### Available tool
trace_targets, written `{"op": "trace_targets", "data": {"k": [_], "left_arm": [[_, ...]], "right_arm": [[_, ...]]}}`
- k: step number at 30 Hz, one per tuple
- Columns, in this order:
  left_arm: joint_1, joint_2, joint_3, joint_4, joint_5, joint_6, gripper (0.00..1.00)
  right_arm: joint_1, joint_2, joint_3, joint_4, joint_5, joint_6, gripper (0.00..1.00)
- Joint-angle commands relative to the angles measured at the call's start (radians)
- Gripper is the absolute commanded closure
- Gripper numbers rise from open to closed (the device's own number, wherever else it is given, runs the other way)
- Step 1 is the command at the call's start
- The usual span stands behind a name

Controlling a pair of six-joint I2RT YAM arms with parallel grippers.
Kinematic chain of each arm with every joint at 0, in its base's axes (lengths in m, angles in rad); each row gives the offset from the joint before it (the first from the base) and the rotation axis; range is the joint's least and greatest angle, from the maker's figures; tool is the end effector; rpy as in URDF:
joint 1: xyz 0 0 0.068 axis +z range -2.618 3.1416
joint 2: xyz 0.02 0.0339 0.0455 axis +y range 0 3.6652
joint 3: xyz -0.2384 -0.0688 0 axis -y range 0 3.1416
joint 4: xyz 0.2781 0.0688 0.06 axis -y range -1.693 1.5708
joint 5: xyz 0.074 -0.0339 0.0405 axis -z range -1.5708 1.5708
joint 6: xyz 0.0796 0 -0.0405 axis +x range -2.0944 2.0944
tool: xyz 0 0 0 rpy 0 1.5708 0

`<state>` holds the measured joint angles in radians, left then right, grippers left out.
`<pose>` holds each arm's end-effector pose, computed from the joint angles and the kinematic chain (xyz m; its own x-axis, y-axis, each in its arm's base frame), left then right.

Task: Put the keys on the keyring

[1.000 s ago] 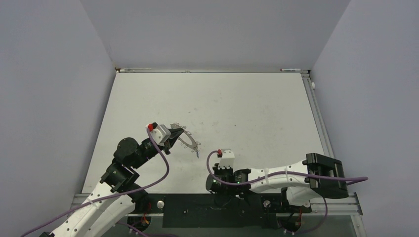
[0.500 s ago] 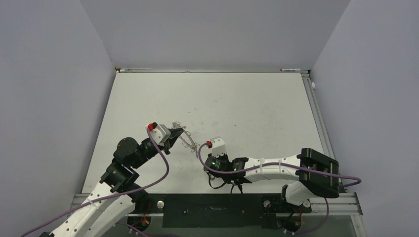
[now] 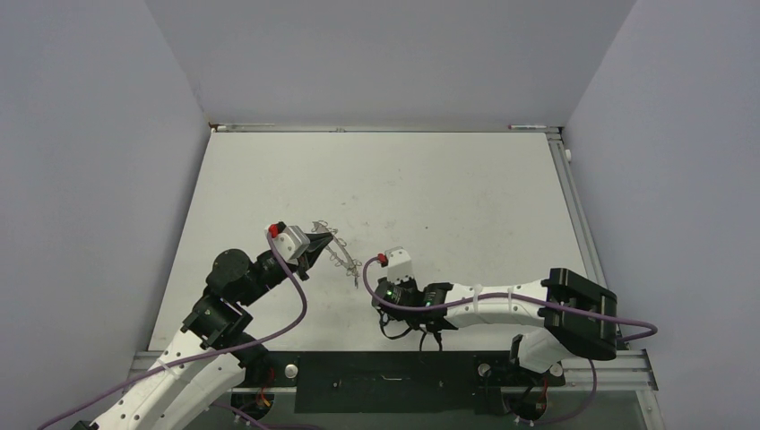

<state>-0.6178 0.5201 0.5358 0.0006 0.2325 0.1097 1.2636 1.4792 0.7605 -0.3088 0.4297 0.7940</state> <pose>0.1864 -0.1549 0.2988 0.0955 0.0629 -0.9934 0.7455 0.6568 0.1132 0.1292 0.2975 0.0877 -0.7530 -0.2295 -0.6167 -0.3772 0.9185 0.1187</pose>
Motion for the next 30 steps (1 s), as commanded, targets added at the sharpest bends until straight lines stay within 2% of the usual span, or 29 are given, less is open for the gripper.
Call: {"op": "trace_targets", "data": {"k": [1,7,16,23,30], "left_arm": [[0.007,-0.003,0.059,0.043,-0.005,0.003,1.00],[0.007,-0.005,0.060,0.044,-0.001,0.004,1.00],[0.007,-0.010,0.059,0.041,-0.004,0.005,1.00],[0.007,-0.012,0.061,0.039,-0.003,0.008,1.00],[0.006,-0.015,0.061,0.037,-0.002,0.008,1.00]], "right_arm": [[-0.004,-0.034,0.023,-0.089,0.036,0.124,0.70],[-0.009,-0.080,-0.065,0.006,-0.009,0.140,0.64],[-0.024,-0.028,-0.006,0.006,-0.009,0.104,0.64],[-0.044,0.019,0.014,-0.049,-0.049,0.198,0.62],[-0.062,0.032,-0.036,-0.005,-0.097,0.251,0.67]]}}
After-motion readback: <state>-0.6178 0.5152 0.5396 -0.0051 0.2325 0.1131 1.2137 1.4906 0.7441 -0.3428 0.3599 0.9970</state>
